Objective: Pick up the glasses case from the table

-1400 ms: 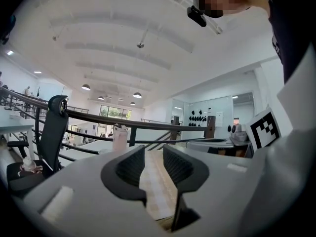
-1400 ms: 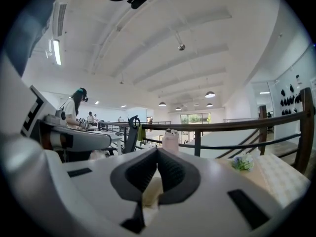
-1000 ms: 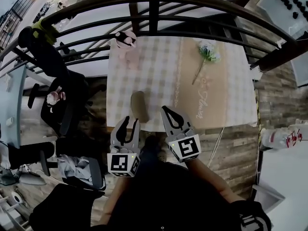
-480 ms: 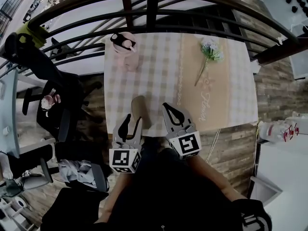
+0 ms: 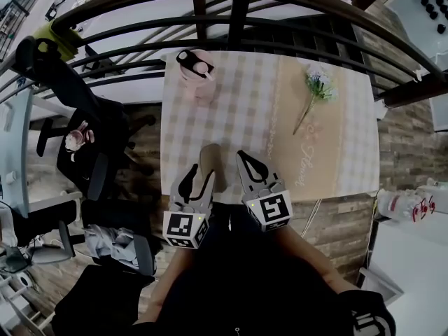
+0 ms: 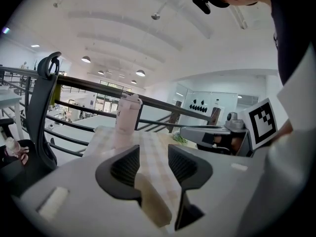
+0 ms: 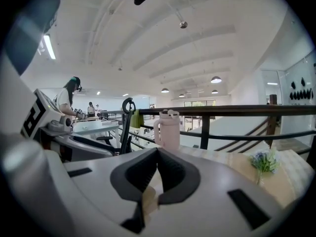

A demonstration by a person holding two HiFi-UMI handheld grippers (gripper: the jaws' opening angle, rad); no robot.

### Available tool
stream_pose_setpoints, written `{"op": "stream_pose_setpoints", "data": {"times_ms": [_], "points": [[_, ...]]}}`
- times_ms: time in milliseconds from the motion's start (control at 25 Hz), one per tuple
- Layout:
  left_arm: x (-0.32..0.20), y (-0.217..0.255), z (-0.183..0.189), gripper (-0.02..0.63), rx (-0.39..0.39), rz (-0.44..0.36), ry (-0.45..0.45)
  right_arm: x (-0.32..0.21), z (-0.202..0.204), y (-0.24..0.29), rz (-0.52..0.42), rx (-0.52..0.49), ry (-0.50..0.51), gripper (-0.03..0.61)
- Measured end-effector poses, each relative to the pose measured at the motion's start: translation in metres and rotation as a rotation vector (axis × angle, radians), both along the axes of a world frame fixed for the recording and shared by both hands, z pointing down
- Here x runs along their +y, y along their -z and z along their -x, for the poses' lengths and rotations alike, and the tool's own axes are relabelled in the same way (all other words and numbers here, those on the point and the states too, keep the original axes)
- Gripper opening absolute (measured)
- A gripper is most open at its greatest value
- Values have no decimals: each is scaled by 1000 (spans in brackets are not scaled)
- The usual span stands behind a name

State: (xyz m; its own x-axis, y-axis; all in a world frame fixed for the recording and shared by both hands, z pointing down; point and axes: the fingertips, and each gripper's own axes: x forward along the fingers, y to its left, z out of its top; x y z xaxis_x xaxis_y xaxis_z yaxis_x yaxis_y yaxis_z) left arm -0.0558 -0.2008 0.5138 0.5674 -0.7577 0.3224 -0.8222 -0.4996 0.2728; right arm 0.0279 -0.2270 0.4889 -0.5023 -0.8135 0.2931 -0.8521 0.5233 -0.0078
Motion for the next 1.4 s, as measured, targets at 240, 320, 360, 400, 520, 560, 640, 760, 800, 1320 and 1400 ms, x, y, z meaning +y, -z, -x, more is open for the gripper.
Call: {"op": "stream_pose_setpoints", "data": {"times_ms": [240,320,360,400,520,560,640,760,800,1320,1400], "points": [[-6,-4,-1,170,-7,27,28,-10,3,3,7,-2,52,8],[-7,-7,-2,173,-24,31,24,-13,1,3,9,2,66,8],[-8,-10,-4,175,-37,33,20,-15,0,2,10,4,70,8],[-8,-13,-5,176,-49,36,18,-16,-1,2,10,5,74,8],[-7,-24,-9,179,-82,50,9,-19,-4,-1,12,9,84,8],[-6,-28,-10,183,-94,57,5,-19,-5,-3,14,10,87,8],[-4,-37,-12,189,-111,73,4,-19,-6,-5,18,10,95,8],[-5,-46,-13,201,-104,121,29,-19,-6,-7,20,14,112,8],[-4,-51,-14,207,-103,138,35,-19,-7,-8,22,16,117,8],[11,-110,-14,302,-164,352,96,-17,-14,-12,31,24,141,8],[14,-118,-13,316,-165,378,106,-17,-16,-13,30,25,141,8]]}}
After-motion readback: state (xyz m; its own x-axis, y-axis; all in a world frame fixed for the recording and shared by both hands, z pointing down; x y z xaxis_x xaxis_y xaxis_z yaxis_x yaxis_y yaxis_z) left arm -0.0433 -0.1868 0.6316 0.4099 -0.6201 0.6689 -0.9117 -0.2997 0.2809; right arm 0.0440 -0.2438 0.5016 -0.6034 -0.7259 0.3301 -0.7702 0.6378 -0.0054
